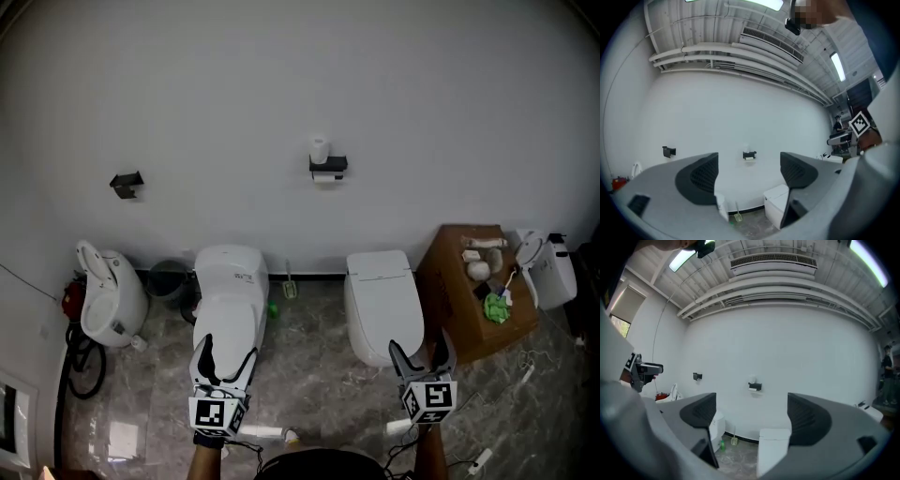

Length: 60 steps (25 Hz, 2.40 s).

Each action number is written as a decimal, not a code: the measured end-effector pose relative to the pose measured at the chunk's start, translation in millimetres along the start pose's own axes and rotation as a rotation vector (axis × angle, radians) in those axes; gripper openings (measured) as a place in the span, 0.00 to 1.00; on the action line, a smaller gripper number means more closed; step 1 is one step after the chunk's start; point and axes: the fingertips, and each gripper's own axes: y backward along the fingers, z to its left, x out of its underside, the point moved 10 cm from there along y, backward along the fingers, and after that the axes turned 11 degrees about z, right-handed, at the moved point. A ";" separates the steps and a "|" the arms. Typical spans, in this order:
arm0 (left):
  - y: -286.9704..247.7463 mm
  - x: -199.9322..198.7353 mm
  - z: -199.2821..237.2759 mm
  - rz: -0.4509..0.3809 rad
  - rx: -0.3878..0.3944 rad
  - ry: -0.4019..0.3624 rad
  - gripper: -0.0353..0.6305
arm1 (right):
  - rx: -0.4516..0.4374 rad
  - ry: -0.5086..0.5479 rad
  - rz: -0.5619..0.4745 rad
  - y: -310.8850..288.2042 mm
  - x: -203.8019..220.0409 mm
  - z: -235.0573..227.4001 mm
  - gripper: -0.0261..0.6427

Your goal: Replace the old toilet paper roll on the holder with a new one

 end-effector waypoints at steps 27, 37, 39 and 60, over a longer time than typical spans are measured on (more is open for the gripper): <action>-176.7 -0.5 33.8 0.041 0.008 0.044 0.66 | -0.026 0.097 -0.019 -190.0 -33.4 -50.7 0.73; -297.1 -35.7 -15.2 0.038 0.017 -0.003 0.66 | -0.126 0.070 -0.010 -284.3 -48.5 -117.8 0.73; -309.2 -36.9 -19.2 0.052 0.009 -0.017 0.66 | -0.136 0.062 -0.011 -297.8 -49.8 -125.8 0.73; -462.7 -38.4 32.1 0.049 -0.005 0.038 0.66 | -0.186 0.170 0.025 -447.7 -93.3 -121.2 0.73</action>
